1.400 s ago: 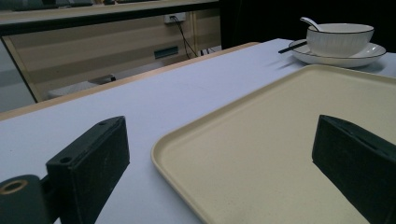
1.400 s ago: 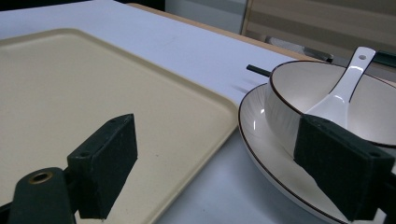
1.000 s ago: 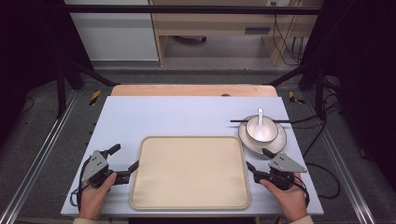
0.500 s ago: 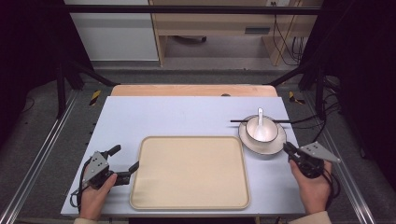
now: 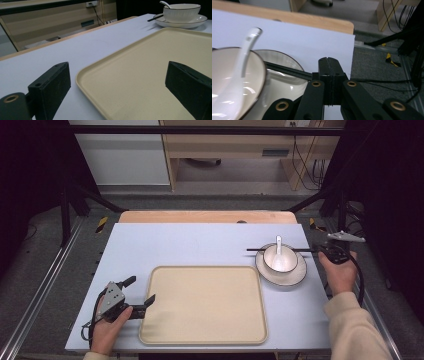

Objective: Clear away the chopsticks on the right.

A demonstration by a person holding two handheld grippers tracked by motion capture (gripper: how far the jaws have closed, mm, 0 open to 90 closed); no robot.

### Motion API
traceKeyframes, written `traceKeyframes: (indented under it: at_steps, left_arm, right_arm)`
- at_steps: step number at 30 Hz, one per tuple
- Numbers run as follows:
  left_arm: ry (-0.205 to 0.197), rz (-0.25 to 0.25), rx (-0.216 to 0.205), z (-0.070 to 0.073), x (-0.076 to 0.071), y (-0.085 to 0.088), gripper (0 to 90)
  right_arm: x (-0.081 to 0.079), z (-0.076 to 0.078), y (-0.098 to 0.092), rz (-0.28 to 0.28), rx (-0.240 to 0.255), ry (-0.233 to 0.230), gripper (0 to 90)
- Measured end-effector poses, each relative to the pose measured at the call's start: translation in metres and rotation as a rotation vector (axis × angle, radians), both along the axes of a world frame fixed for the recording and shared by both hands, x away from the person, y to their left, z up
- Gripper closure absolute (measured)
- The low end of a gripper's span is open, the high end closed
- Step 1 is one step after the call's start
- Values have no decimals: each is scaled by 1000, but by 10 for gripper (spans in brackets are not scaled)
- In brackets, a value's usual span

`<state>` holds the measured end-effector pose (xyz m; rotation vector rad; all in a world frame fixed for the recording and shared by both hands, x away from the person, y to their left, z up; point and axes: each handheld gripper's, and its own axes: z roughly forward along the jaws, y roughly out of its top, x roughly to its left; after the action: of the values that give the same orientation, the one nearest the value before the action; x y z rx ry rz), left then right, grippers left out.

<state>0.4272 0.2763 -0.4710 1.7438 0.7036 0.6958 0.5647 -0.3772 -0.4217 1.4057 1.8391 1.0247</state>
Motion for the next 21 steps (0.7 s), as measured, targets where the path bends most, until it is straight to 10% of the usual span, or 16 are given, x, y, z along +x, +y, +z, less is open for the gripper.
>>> traceKeyframes:
  at_steps: [8,21]
  left_arm:
    - [6,-19,29,-2,-1,-4,59]
    - [-1,9,24,0,-7,3,60]
  right_arm:
    - [44,-14,8,26,-53,105,900]
    - [50,-26,15,34,-160,178,900]
